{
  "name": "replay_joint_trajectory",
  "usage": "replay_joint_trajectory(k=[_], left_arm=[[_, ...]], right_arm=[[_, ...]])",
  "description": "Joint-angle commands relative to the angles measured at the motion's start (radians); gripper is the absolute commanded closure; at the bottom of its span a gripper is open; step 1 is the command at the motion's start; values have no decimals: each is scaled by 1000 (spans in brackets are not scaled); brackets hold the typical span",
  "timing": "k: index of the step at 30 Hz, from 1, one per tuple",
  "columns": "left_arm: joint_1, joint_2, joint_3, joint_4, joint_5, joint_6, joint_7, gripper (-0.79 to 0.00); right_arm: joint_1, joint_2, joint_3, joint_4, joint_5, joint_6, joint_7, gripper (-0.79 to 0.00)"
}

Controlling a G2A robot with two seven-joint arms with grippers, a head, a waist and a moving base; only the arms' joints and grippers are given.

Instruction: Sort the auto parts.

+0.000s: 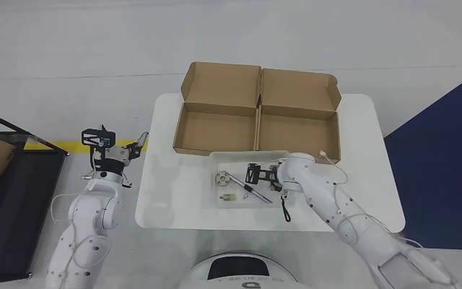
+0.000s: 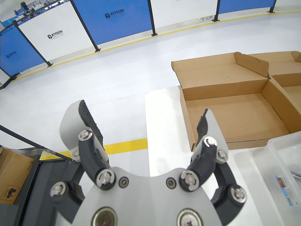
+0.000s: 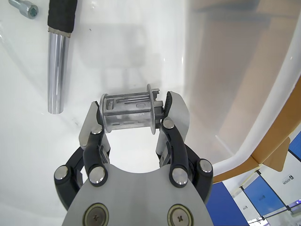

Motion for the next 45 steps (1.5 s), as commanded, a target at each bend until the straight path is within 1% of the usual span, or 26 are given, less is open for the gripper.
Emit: replay_joint_trajectory(k=[1,2,6,11,13,16,18,21,22,25,28,32,35,36,45], left_arm=[[0,0,0,0,0,0,0,-785],[0,0,0,0,0,0,0,-785],[0,0,0,0,0,0,0,-785],[0,0,0,0,0,0,0,-785],[0,0,0,0,0,0,0,-785],[0,0,0,0,0,0,0,-785],[0,0,0,0,0,0,0,-785],[0,0,0,0,0,0,0,-785],[0,0,0,0,0,0,0,-785],[0,0,0,0,0,0,0,-785],[0,0,0,0,0,0,0,-785],[0,0,0,0,0,0,0,-785],[0,0,0,0,0,0,0,-785],[0,0,0,0,0,0,0,-785],[0,0,0,0,0,0,0,-785]], right_arm=[[7,-3,-3,9,7,3,-6,-15],[11,-4,-3,12,13,-1,-12,0],[3,4,27,-13,55,-56,-58,0],[-70,42,133,-128,89,-126,-152,0],[-116,61,199,-189,111,-154,-228,0],[-190,88,321,-253,165,-200,-381,0],[-229,103,406,-261,244,-260,-513,0],[-258,121,512,-213,363,-386,-678,0],[-262,126,525,-197,404,-386,-722,0],[-243,149,516,-148,542,-386,-810,0],[-191,178,484,-92,676,-386,-844,0],[-108,215,406,-31,838,-386,-847,0],[-67,238,339,15,964,-386,-836,0],[-59,243,329,23,983,-386,-828,0],[-59,243,329,23,983,-386,-828,0]])
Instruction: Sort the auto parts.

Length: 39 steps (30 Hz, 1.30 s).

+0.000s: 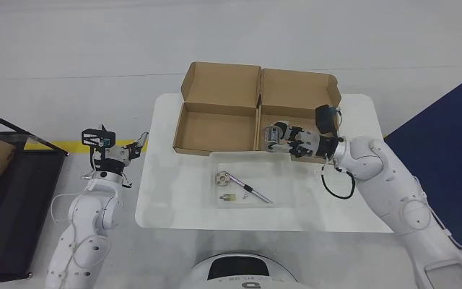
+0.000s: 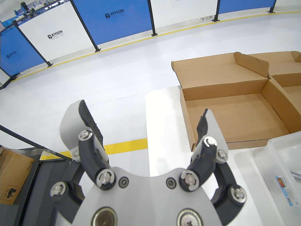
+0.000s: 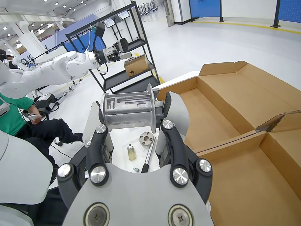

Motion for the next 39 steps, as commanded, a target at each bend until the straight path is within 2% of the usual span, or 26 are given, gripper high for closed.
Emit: replay_joint_trajectory(k=[1,4,7,12,13,39], left_arm=[[0,0,0,0,0,0,0,-785],[0,0,0,0,0,0,0,-785],[0,0,0,0,0,0,0,-785],[0,0,0,0,0,0,0,-785],[0,0,0,0,0,0,0,-785],[0,0,0,0,0,0,0,-785]], right_arm=[[-11,-1,-16,-4,15,0,9,0],[16,-2,-49,45,154,0,62,0],[62,-1,-109,68,403,0,174,0],[156,-4,-198,146,1009,0,536,0],[177,-6,-220,159,1111,16,566,0],[184,-7,-227,160,1139,23,573,0]])
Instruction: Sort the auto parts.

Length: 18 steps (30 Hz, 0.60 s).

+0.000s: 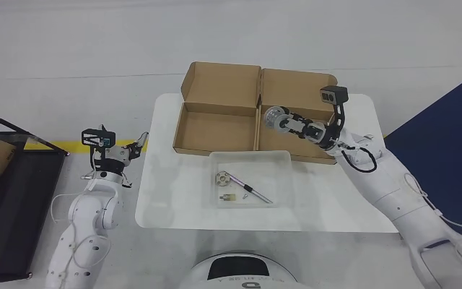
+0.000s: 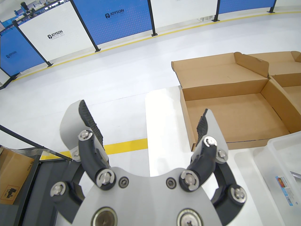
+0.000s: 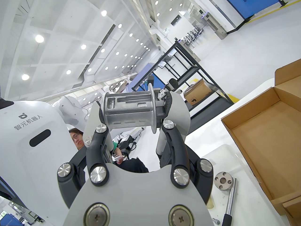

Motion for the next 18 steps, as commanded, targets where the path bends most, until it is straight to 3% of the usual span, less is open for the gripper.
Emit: replay_joint_trajectory(k=[1,5,9,14,18], left_arm=[[0,0,0,0,0,0,0,-785],[0,0,0,0,0,0,0,-785],[0,0,0,0,0,0,0,-785],[0,0,0,0,0,0,0,-785],[0,0,0,0,0,0,0,-785]], right_arm=[[0,0,0,0,4,0,0,0],[0,0,0,0,4,0,0,0],[0,-4,41,-9,-254,53,-153,0],[-58,-11,122,-111,-757,175,-498,0],[-153,-14,187,-238,-1198,351,-820,0]])
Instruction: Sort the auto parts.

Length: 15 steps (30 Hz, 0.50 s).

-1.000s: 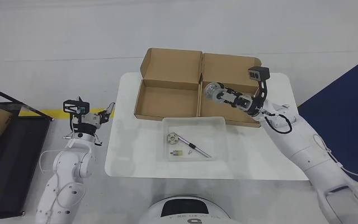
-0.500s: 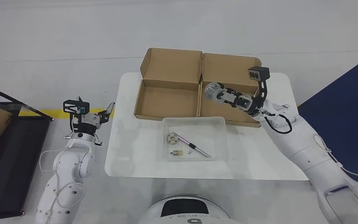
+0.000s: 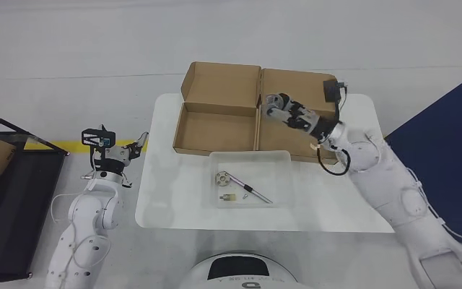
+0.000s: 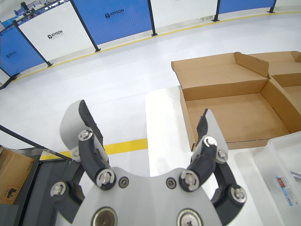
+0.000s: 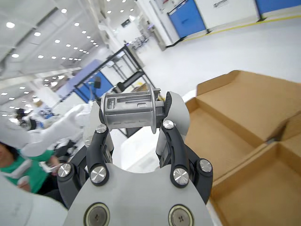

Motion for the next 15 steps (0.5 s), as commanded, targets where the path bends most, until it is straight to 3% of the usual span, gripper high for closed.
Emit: replay_joint_trajectory(k=[1,3,7,15], left_arm=[[0,0,0,0,0,0,0,-785],[0,0,0,0,0,0,0,-785],[0,0,0,0,0,0,0,-785],[0,0,0,0,0,0,0,-785]], right_arm=[[-55,-1,20,-65,-293,103,-191,0],[-100,-2,28,-100,-458,170,-319,0],[-141,-12,24,-111,-641,279,-494,0],[-138,-31,8,-87,-695,295,-549,0]])
